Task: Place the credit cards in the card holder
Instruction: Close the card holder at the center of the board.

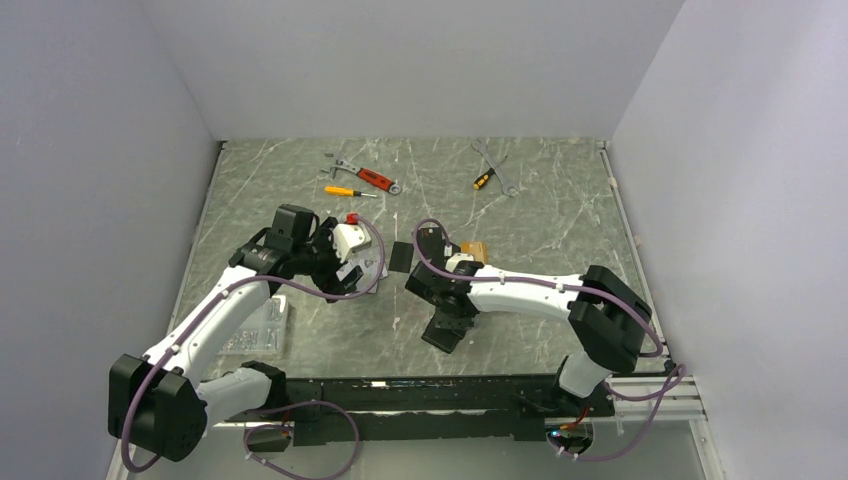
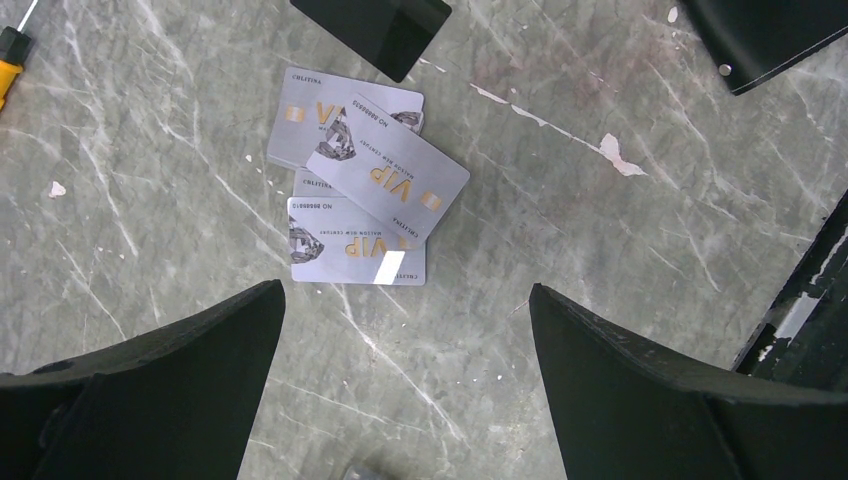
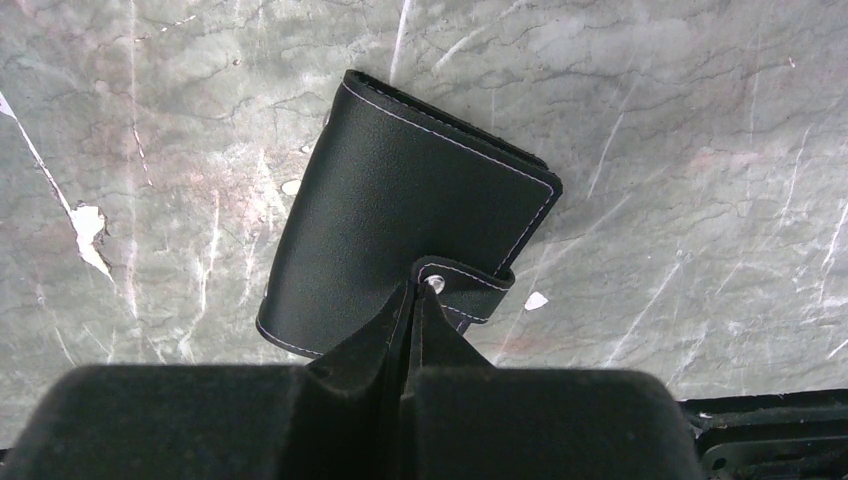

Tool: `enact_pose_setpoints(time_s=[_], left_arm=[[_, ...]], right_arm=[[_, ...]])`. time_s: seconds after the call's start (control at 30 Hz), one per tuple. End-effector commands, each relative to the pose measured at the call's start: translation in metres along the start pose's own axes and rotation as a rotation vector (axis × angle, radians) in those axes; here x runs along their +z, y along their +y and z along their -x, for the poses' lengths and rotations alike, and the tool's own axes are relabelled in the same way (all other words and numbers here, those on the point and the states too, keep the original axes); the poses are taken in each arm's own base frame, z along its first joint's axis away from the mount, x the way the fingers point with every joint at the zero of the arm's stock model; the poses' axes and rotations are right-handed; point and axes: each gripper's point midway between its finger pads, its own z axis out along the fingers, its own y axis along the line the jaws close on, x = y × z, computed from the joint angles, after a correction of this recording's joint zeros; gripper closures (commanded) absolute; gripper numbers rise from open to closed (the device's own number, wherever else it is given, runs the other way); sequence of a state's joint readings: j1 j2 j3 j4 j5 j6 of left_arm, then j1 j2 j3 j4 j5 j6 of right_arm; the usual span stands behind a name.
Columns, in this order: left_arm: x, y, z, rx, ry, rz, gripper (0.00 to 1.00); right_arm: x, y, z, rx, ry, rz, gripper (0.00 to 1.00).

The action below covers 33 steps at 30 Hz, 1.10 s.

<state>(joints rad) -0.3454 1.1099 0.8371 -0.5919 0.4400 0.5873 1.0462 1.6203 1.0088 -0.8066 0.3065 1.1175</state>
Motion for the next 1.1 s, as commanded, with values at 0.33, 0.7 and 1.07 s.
enact_pose_setpoints(time_s=[0.33,0.7,1.07], left_arm=[[-0.004,0.0,0.006,0.035,-0.034,0.006,0.01],[-0.004,0.001,0.005,0.031,-0.023,0.008,0.01],[-0.011,0.013,0.001,0.012,0.007,0.055,0.01]], right_arm=[[0.023,-0.003,-0.025,-0.001,0.083,-0.013,1.0],[0.024,-0.028,-0.034,0.097,0.078,-0.008,1.0],[0.044,-0.065,-0.049,0.187,0.127,-0.01,1.0]])
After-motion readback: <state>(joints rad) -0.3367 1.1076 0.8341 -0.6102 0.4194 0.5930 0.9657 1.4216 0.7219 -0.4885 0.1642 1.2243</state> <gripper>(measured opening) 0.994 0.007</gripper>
